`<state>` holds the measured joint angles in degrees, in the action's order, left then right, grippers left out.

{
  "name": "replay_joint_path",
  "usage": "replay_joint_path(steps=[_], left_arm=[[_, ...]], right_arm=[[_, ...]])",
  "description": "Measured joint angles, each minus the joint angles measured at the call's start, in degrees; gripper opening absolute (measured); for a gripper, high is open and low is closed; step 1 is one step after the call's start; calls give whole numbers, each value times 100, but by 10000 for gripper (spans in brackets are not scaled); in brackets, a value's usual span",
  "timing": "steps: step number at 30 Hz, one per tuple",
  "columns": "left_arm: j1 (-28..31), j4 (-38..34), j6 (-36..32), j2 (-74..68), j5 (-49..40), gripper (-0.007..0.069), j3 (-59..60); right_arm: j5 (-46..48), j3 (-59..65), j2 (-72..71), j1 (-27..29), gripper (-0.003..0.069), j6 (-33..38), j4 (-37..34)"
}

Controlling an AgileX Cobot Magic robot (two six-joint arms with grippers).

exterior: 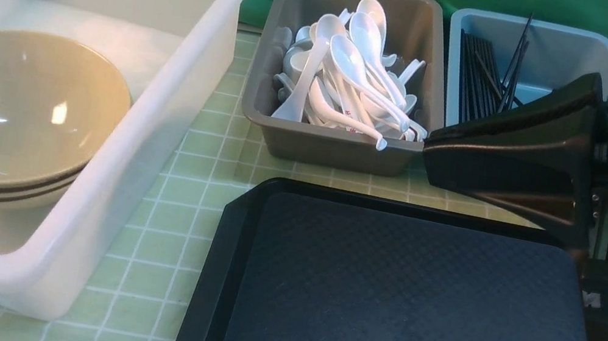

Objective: On green table put chopsticks spoon bowls plates into blue grey white boxes.
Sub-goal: 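Place the white bowl into the white bin with the other dishes with the left gripper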

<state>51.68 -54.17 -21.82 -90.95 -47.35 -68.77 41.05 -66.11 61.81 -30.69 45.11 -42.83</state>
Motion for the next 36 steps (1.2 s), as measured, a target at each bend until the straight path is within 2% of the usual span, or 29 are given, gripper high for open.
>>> replay_joint_path(steps=[5,14,18,21,24,27,28,31,32,34,36], left_arm=[[0,101,348,-246,362,15,0],[-251,1549,1343,-403,265,24,12],[-400,2190,1905,-397,333,89,12],[-472,2623,2182,-403,291,185,28],[-549,2709,2279,-403,223,277,28],[-739,2767,2299,-334,187,427,28],[-772,2801,2319,-303,159,455,28],[-858,3048,2552,-146,-14,562,28],[-865,3331,2784,13,-180,615,28],[-866,3748,3152,292,-311,656,28],[-913,4180,3555,624,-361,664,74]], right_arm=[[40,0,0,0,47,40,0],[40,0,0,0,56,283,0],[40,0,0,0,57,288,40],[40,0,0,0,59,288,68],[40,0,0,0,62,288,69],[45,0,0,0,67,288,81],[45,0,0,0,68,288,85],[60,0,0,0,70,265,85],[103,0,0,0,71,197,92],[172,0,0,0,74,42,141],[186,0,0,0,77,-208,300]])
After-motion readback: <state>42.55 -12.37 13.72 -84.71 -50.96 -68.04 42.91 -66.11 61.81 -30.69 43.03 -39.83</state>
